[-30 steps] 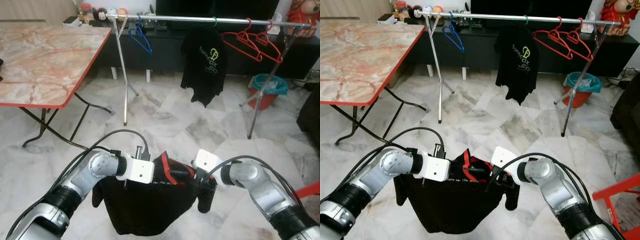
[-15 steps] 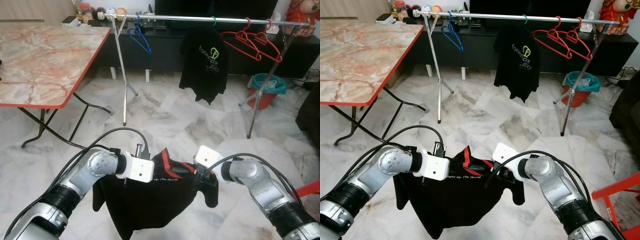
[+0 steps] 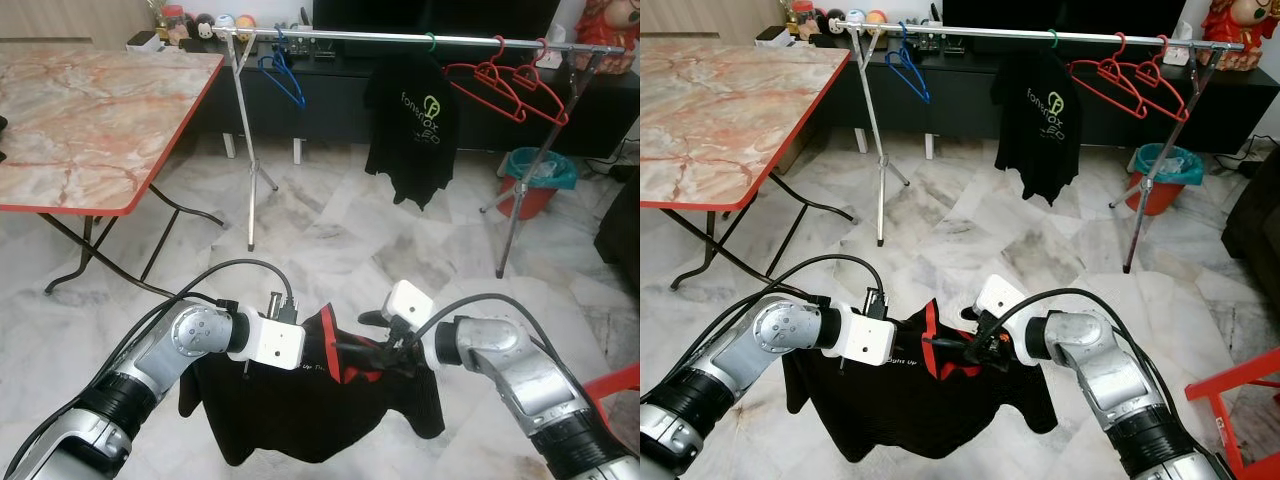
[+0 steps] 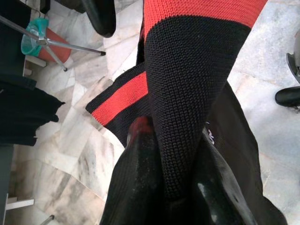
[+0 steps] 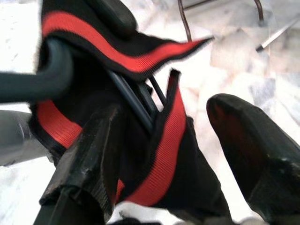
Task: Hang hanger
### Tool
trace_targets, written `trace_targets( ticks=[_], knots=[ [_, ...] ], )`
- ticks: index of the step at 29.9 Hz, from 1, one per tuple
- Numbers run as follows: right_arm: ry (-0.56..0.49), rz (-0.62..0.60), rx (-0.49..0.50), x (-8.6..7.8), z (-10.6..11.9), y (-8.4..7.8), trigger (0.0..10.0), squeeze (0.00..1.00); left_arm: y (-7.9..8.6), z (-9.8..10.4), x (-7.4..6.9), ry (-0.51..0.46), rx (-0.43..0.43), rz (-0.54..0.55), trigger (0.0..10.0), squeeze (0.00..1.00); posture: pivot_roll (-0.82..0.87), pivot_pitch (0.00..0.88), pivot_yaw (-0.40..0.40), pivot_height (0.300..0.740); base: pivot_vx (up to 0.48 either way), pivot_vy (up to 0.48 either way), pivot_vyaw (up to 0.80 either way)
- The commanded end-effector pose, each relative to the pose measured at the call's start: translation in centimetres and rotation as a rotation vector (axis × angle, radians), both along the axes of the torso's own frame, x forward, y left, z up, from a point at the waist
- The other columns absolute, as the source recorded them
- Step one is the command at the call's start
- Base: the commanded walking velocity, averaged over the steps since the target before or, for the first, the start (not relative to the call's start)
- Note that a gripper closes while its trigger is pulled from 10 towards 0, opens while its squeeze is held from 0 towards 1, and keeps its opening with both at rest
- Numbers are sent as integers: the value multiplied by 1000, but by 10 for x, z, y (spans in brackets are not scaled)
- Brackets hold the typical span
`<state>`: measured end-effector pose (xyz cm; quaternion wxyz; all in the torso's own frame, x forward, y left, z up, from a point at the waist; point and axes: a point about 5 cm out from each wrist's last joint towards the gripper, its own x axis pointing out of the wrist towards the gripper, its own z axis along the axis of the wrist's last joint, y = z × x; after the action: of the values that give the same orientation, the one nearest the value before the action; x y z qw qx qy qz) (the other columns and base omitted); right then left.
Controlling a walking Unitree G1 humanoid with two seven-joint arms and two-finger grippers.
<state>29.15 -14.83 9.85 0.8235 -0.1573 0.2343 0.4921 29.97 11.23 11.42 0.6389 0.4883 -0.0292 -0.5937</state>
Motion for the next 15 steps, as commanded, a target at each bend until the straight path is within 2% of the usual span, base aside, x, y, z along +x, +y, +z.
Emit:
trace_targets(
  ticks=[1, 8, 13, 15],
  knots=[
    [12, -40, -24, 0, -1, -7, 10000, 0, -6, 3, -4, -15, -11, -37, 10000, 0, -1, 54, -33, 740, 0, 0, 0],
    [14, -155, -68, 6, -3, -22, 10000, 0, -4, 1, -4, -10, -6, -31, 10000, 0, -3, 56, -32, 740, 0, 0, 0],
    [19, -228, 9, 10, 3, -21, 10000, 0, -4, 1, -4, -8, -3, -32, 10000, 0, -3, 55, -30, 740, 0, 0, 0],
    [25, -249, 77, 11, 8, -21, 10000, 0, -3, 1, -4, -6, 3, -30, 10000, 0, -2, 55, -29, 740, 0, 0, 0]
  ],
)
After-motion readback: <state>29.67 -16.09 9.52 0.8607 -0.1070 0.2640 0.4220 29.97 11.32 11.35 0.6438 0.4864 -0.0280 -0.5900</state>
